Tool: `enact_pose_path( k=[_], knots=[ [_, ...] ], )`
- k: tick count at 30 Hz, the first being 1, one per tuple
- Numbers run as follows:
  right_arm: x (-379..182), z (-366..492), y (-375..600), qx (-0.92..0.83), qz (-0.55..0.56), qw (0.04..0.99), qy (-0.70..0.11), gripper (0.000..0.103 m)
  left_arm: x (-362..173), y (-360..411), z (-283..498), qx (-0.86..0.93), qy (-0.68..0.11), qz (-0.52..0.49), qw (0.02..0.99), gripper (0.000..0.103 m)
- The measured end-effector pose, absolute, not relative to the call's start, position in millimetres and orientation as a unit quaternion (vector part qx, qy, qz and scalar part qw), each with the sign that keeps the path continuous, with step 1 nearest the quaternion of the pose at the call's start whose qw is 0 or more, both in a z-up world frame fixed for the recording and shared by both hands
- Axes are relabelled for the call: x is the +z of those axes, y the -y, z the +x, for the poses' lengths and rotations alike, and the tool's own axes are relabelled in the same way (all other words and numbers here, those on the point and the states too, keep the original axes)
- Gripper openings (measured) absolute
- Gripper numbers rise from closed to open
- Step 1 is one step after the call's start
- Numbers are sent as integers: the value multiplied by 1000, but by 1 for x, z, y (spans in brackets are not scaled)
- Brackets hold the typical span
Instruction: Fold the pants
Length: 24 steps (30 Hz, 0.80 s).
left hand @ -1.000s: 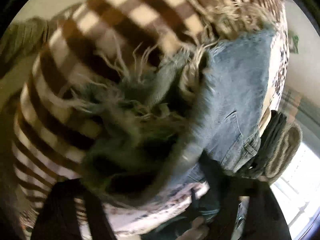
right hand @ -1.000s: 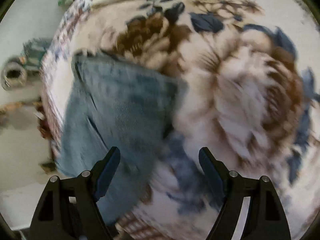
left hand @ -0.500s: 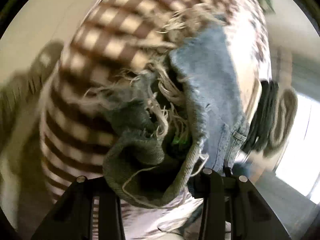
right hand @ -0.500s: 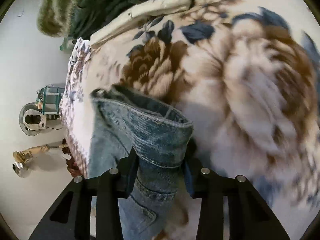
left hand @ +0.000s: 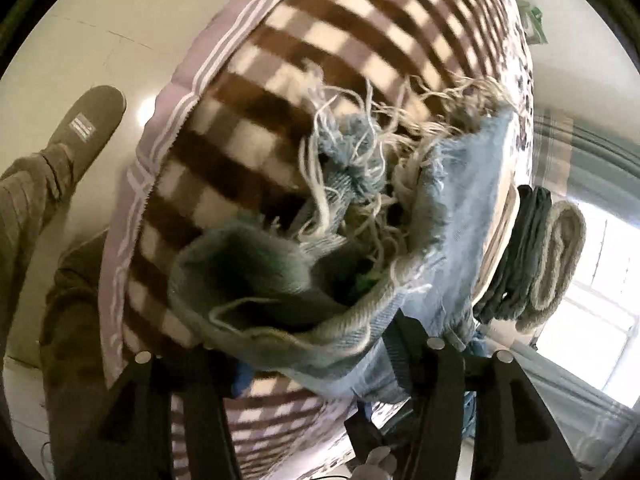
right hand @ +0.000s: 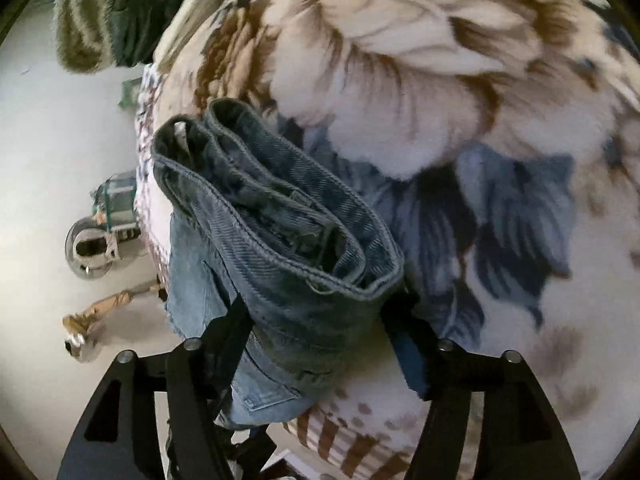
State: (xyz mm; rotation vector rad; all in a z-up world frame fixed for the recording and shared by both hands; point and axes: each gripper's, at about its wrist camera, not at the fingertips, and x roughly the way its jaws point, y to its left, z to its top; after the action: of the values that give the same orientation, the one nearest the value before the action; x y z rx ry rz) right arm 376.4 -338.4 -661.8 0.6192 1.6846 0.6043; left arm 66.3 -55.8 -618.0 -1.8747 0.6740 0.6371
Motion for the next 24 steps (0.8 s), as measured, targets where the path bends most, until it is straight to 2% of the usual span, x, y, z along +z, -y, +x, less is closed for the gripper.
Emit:
enact_pose_path(
  k=[3,7,8,9,10,12,19,24],
  knots=[
    [-665,374,335,265,277,585,-715,79,-620,53,76,272,-283,-769,504,56],
    [-670,382,325,258,301,597,-698,78,-619,48,84,289,-278,-771,495,56],
    [-669,383,329,251,307,600,-695,76,-618,48,85,293,-276,-772,492,56],
    [-669,385,327,235,312,607,-692,65,-618,48,86,296,-274,-772,491,54],
    [-668,384,328,231,313,608,-691,54,-615,49,85,299,-270,-772,492,44],
    [-663,383,323,217,310,616,-691,49,-607,48,86,297,-268,-768,501,31],
    [-606,385,307,195,284,634,-693,38,-554,27,101,281,-288,-748,528,26],
    [-527,399,291,201,290,642,-680,36,-490,5,127,264,-309,-721,561,26]
  ],
)
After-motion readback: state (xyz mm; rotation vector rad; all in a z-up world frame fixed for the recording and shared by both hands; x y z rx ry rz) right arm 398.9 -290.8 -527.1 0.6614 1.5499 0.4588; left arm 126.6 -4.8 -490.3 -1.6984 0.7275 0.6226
